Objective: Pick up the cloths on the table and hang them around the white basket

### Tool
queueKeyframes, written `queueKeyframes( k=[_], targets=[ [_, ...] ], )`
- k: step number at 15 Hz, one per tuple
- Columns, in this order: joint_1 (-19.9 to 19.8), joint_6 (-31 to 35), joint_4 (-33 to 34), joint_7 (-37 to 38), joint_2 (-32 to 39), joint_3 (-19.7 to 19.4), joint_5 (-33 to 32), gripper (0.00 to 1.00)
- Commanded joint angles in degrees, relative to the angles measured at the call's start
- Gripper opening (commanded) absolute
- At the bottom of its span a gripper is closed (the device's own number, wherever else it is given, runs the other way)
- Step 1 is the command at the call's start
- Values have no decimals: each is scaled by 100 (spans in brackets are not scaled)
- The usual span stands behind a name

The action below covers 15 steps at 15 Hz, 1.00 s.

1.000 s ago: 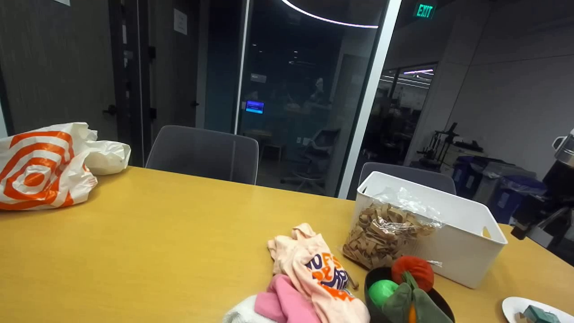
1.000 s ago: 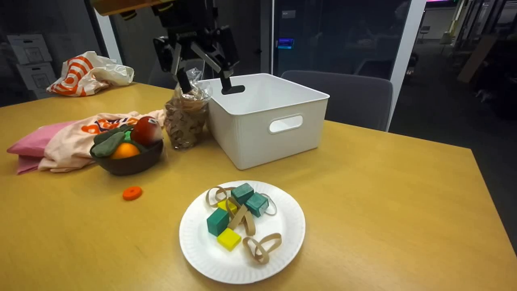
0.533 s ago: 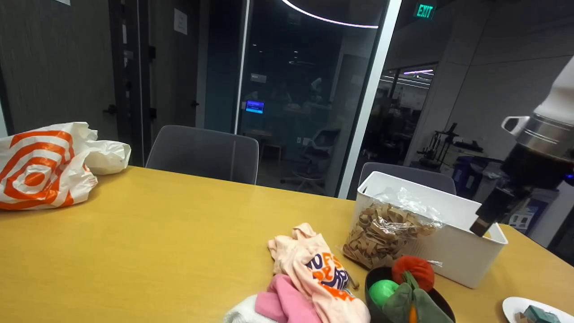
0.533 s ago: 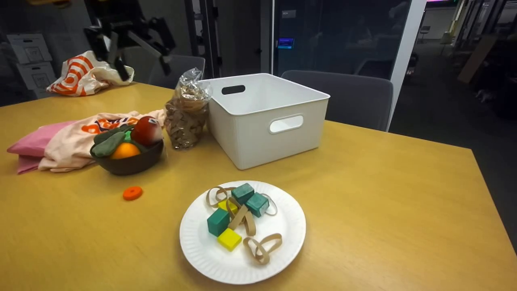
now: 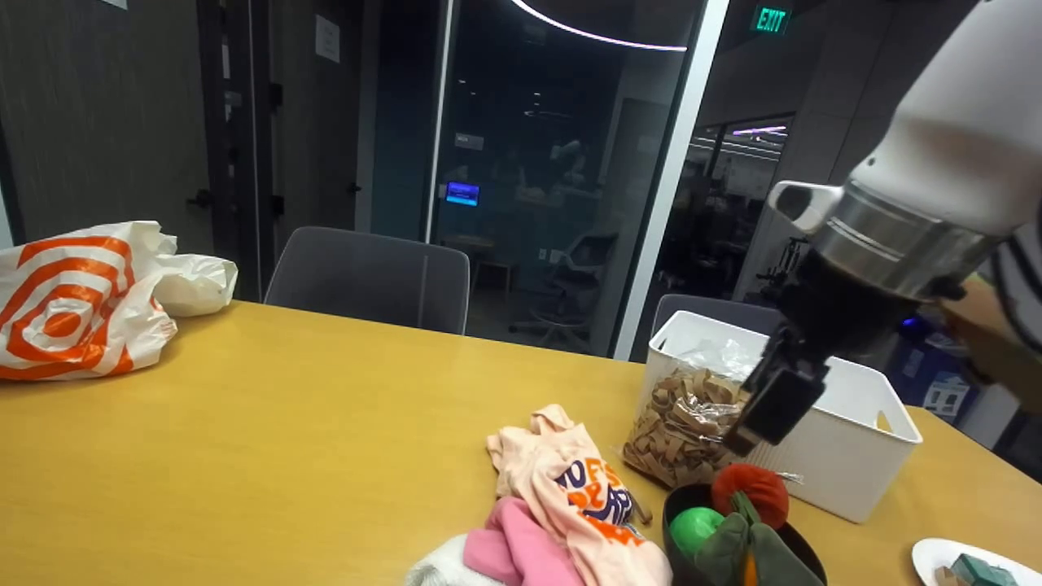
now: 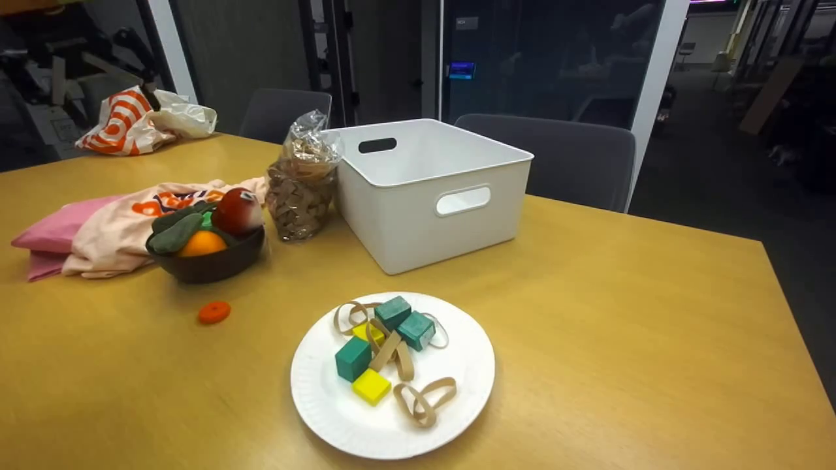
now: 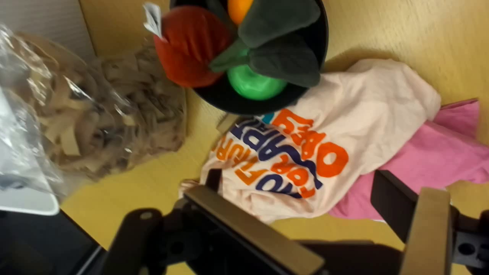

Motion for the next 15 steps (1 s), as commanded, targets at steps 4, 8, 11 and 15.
queueKeyframes(
  k=[4, 8, 11, 15],
  targets=[
    [198, 409, 881, -15, 1502, 602, -249, 100],
    [191, 140, 1399, 118, 2217, 774, -280, 100],
    [169, 250, 1183, 55, 2144, 785, -245, 100],
    [169, 376, 1344, 242, 2398, 806, -229, 100]
  ],
)
